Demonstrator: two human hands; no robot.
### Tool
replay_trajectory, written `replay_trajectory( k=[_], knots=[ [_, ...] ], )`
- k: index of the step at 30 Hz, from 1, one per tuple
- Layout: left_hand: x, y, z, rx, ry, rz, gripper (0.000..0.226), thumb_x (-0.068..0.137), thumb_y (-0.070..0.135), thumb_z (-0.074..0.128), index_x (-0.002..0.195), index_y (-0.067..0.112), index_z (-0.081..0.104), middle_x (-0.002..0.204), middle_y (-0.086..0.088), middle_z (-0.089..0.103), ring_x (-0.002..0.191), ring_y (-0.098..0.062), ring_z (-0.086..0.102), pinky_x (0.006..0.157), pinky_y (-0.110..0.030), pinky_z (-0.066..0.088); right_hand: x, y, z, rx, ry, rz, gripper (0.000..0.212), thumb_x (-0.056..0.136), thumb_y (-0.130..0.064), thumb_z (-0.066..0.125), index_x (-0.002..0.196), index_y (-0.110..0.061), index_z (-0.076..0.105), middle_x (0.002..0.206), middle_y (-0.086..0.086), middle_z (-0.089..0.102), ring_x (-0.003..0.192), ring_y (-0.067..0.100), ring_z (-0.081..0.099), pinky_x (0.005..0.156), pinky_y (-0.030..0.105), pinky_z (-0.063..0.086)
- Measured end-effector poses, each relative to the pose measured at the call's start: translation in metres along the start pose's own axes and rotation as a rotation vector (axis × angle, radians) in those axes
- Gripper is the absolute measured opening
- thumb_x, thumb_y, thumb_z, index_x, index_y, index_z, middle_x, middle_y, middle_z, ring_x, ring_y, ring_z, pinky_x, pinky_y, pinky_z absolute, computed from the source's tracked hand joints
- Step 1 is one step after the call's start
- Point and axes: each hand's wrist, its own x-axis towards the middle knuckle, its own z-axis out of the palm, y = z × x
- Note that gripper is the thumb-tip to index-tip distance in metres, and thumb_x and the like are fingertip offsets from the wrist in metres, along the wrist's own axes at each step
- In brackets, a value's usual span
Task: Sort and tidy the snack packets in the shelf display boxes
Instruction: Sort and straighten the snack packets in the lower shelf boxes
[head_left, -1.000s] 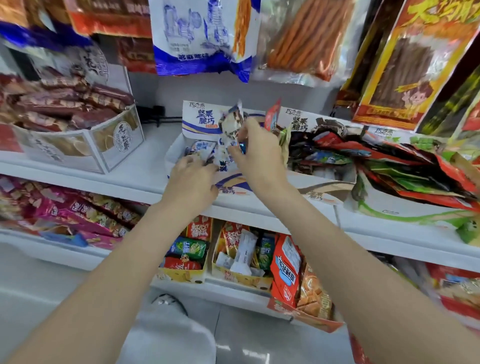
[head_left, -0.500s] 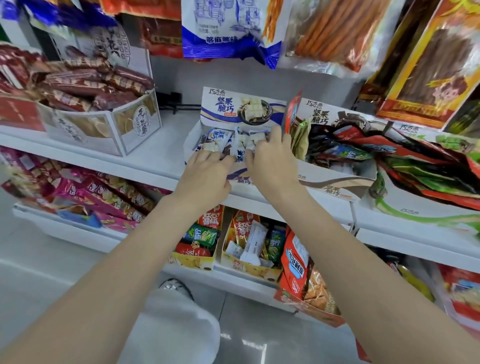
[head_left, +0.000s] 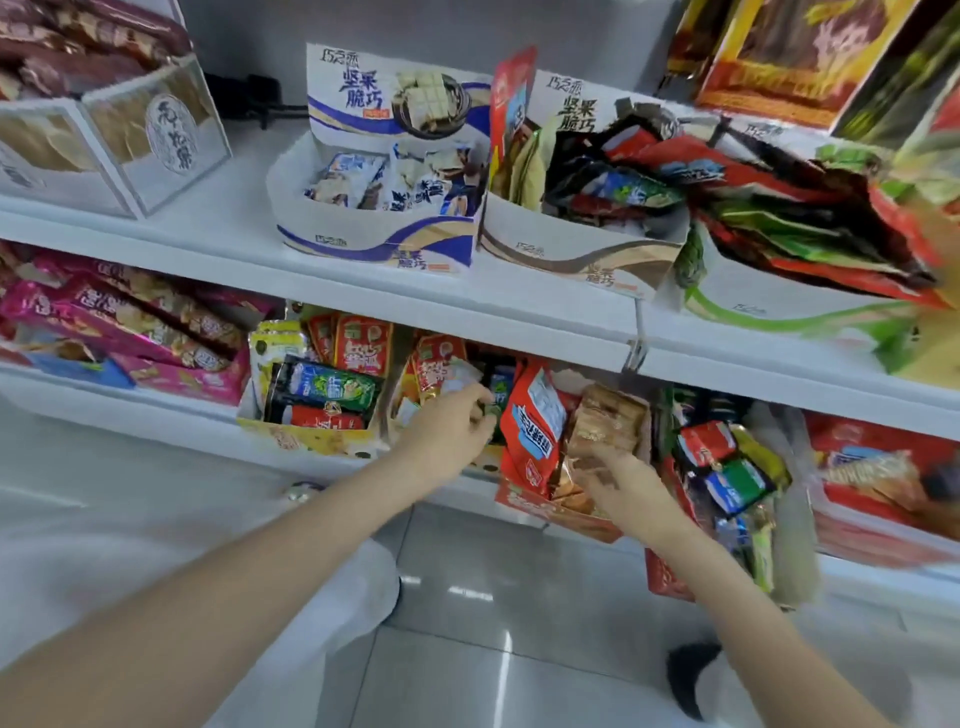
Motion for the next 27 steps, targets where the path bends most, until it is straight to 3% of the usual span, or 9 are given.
replay_trajectory(
  k=[4, 7, 11, 14, 16, 18, 20, 23, 27],
  knots=[
    [0.018, 0.003, 0.033, -0.218, -0.054, -0.26, 0.034, 0.091, 0.027, 0.055, 0.116, 0.004, 0.056, 0.109, -0.008, 0.062, 0.104, -0.026, 0.059, 0.085, -0.025, 0.044, 0.005, 0.017, 0.02, 0.171, -0.072, 0.03, 0.044, 0.091, -0.011, 0.053, 0.133, -0.017, 0.044, 0.127, 0.008, 0.052, 0.109, 0.024, 0.057, 0.092, 0.026, 0.044],
    [0.026, 0.001, 0.05, -0.225, -0.032, -0.31, 0.019, 0.084, 0.016, 0.063, 0.099, 0.003, 0.065, 0.104, -0.015, 0.068, 0.097, -0.03, 0.063, 0.085, -0.037, 0.051, 0.008, 0.019, 0.026, 0.254, -0.093, -0.027, 0.061, 0.085, -0.019, 0.063, 0.139, -0.019, 0.034, 0.128, 0.007, 0.046, 0.114, 0.022, 0.051, 0.096, 0.03, 0.045],
    [0.034, 0.013, 0.043, -0.314, 0.055, -0.271, 0.006, 0.082, 0.003, 0.062, 0.087, 0.006, 0.065, 0.092, -0.013, 0.067, 0.079, -0.022, 0.06, 0.066, -0.027, 0.048, 0.013, 0.019, 0.028, 0.212, -0.025, -0.126, 0.079, 0.078, -0.031, 0.071, 0.141, -0.016, 0.027, 0.128, -0.004, 0.034, 0.118, 0.008, 0.035, 0.097, 0.012, 0.028],
    [0.031, 0.018, 0.03, -0.396, 0.077, -0.266, 0.003, 0.084, 0.004, 0.063, 0.086, 0.006, 0.063, 0.099, -0.015, 0.068, 0.085, -0.023, 0.064, 0.08, -0.036, 0.054, 0.018, 0.018, 0.034, 0.13, 0.025, -0.159, 0.086, 0.077, -0.038, 0.069, 0.144, -0.017, 0.021, 0.149, 0.002, 0.022, 0.133, 0.016, 0.028, 0.107, 0.025, 0.028],
    [0.024, 0.021, 0.024, -0.588, 0.083, -0.333, 0.003, 0.085, 0.002, 0.061, 0.088, 0.004, 0.061, 0.104, -0.016, 0.066, 0.087, -0.022, 0.064, 0.078, -0.033, 0.056, 0.019, 0.012, 0.039, 0.084, 0.134, -0.198, 0.077, 0.082, -0.038, 0.065, 0.143, -0.015, 0.026, 0.15, 0.005, 0.025, 0.133, 0.022, 0.032, 0.107, 0.035, 0.037],
    [0.02, 0.024, 0.02, -0.793, 0.089, -0.387, 0.011, 0.086, 0.001, 0.059, 0.098, -0.002, 0.06, 0.104, -0.015, 0.064, 0.085, -0.018, 0.063, 0.068, -0.021, 0.057, 0.018, 0.007, 0.041, -0.004, 0.31, -0.22, 0.061, 0.087, -0.035, 0.059, 0.139, -0.011, 0.036, 0.144, 0.008, 0.037, 0.125, 0.028, 0.041, 0.098, 0.042, 0.045],
    [0.017, 0.026, 0.016, -0.89, 0.067, -0.392, 0.016, 0.086, 0.0, 0.059, 0.102, -0.003, 0.058, 0.1, -0.012, 0.063, 0.081, -0.014, 0.062, 0.062, -0.015, 0.055, 0.018, 0.005, 0.038, -0.103, 0.435, -0.225, 0.048, 0.09, -0.021, 0.056, 0.134, -0.006, 0.045, 0.136, 0.013, 0.048, 0.118, 0.033, 0.048, 0.094, 0.045, 0.047],
    [0.015, 0.028, 0.012, -0.867, 0.016, -0.315, 0.016, 0.088, 0.0, 0.056, 0.104, -0.001, 0.059, 0.092, -0.008, 0.064, 0.078, -0.01, 0.062, 0.066, -0.013, 0.055, 0.017, 0.006, 0.026, -0.164, 0.459, -0.203, 0.04, 0.091, -0.004, 0.048, 0.131, -0.005, 0.048, 0.128, 0.016, 0.057, 0.111, 0.035, 0.055, 0.09, 0.043, 0.049],
    [0.018, 0.016, 0.015, -0.616, 0.078, -0.192, 0.02, 0.09, 0.001, 0.053, 0.107, 0.005, 0.062, 0.094, -0.006, 0.066, 0.083, -0.012, 0.064, 0.073, -0.015, 0.054, 0.016, 0.011, 0.004, -0.149, 0.512, -0.026, 0.025, 0.093, -0.004, 0.043, 0.115, 0.0, 0.054, 0.1, 0.019, 0.067, 0.087, 0.035, 0.064, 0.068, 0.036, 0.048]
  ],
)
